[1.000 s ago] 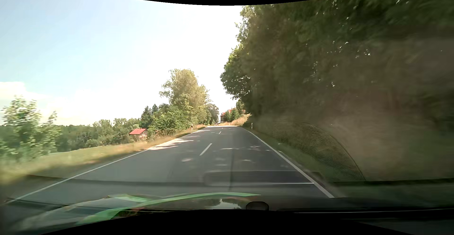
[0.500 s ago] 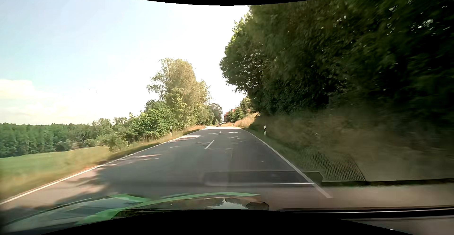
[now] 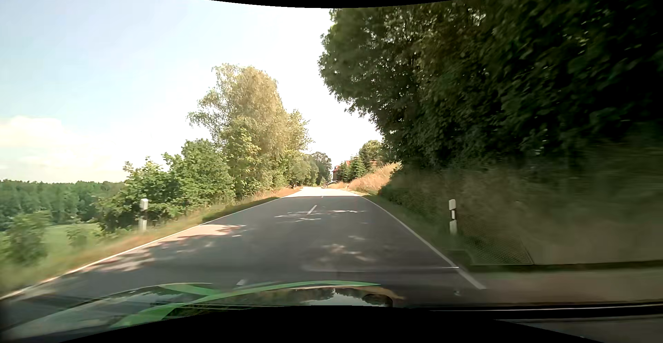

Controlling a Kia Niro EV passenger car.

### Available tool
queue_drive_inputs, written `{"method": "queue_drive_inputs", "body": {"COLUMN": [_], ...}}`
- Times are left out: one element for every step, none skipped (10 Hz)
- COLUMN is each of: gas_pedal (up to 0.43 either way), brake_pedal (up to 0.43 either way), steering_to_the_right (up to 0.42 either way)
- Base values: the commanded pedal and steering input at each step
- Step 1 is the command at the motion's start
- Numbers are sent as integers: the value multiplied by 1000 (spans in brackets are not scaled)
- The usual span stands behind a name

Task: Follow the waypoints while adhering to traffic rules and regulations

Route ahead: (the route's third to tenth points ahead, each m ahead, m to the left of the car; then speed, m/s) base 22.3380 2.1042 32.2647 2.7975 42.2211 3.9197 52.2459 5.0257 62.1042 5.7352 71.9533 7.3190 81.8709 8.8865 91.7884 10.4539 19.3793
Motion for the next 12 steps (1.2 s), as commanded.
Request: {"method": "queue_drive_inputs", "body": {"gas_pedal": [197, 197, 177, 169, 169, 177, 197, 209, 209, 220, 228, 228], "brake_pedal": [0, 0, 0, 0, 0, 0, 0, 0, 0, 0, 0, 0], "steering_to_the_right": [-16, -17, -18, -18, -18, -18, -18, -17, -16, -13, -12, -11]}}
